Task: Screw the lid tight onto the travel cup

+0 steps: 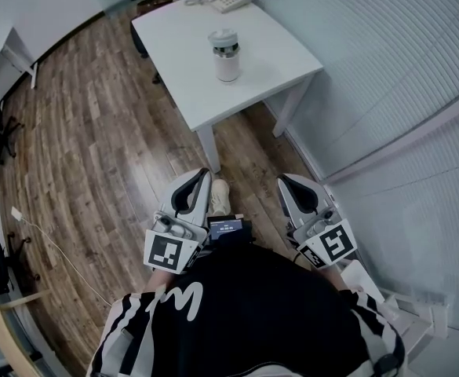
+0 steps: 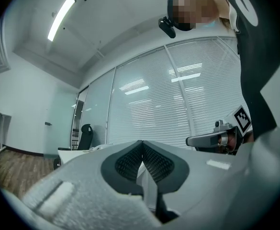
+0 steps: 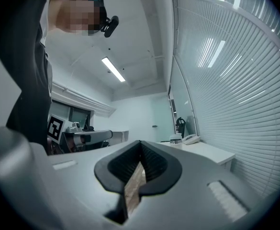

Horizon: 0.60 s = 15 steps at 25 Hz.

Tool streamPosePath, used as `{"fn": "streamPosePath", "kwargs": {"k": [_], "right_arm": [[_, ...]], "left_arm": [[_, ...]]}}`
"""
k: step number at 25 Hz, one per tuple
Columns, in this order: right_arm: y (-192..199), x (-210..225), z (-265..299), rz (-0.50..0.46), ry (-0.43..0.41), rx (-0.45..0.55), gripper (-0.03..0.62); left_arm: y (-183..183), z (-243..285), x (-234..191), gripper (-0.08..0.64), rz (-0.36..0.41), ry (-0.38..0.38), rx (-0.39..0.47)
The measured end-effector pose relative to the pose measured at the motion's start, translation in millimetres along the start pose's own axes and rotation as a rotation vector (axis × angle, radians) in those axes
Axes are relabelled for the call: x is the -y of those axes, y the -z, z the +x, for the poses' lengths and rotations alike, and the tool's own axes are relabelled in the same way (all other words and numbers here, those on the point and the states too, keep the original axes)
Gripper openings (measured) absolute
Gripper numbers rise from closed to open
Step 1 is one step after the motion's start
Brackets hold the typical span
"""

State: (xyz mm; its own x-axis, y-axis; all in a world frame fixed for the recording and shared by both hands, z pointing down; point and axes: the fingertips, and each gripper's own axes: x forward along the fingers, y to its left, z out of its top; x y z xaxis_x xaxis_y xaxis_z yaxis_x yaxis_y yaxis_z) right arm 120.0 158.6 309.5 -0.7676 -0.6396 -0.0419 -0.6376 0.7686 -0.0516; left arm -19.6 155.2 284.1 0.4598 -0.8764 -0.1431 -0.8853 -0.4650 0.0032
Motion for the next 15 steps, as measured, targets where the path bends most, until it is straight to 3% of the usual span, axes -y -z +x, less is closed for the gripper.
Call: {"fn": "streamPosePath", "kwargs": {"k": [9, 15], "right_arm": [[0.2, 36.1, 51.3, -0.009, 0.010, 0.009, 0.000], [0.0, 66.1, 87.7, -0.009, 0.031, 0.010, 0.000]], "left_arm": [[13.6, 49.2, -45.7, 0.002, -0.014, 0.010, -0.034], [17.7, 88.2, -75.0, 0.002, -0.003, 0.041, -0.001]]}}
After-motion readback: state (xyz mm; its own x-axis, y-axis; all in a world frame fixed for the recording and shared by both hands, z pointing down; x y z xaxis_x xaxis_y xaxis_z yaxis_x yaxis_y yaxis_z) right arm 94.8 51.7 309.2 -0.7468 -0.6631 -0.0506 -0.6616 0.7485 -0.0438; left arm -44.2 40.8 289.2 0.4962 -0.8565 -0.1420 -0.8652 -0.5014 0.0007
